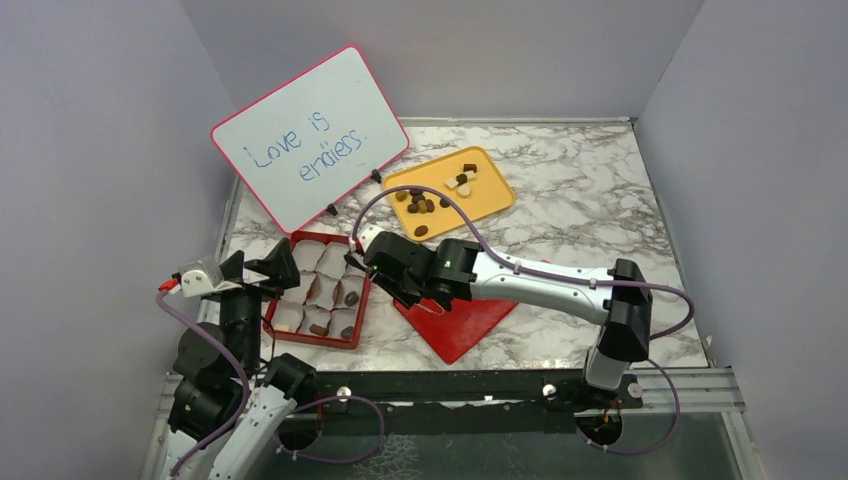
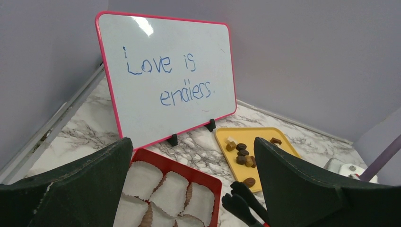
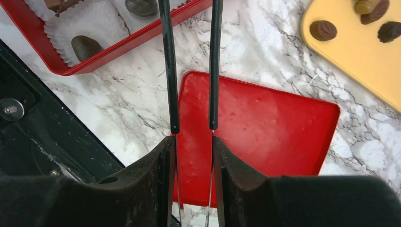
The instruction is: Pack the chocolate
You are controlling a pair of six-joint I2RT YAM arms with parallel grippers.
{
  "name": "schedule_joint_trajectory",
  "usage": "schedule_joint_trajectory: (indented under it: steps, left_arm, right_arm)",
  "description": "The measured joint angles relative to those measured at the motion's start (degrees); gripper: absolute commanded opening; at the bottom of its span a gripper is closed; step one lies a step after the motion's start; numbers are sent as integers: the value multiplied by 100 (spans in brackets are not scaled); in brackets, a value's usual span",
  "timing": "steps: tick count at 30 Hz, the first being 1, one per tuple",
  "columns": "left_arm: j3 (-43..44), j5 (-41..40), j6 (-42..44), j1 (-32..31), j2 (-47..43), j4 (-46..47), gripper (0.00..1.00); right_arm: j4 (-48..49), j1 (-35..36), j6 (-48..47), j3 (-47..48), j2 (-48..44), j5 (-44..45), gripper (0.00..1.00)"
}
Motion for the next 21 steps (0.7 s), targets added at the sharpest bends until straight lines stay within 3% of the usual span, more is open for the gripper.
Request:
schedule_joint_trajectory:
  steps: [11, 21]
  left_arm:
    - [-13, 345, -173, 0, 308, 9, 93]
    - [177, 1906, -1193, 0, 2529, 221, 92]
  right_arm:
    - [7, -361, -92, -380, -597, 295, 36]
    - [588, -354, -498, -1130, -1438, 142, 36]
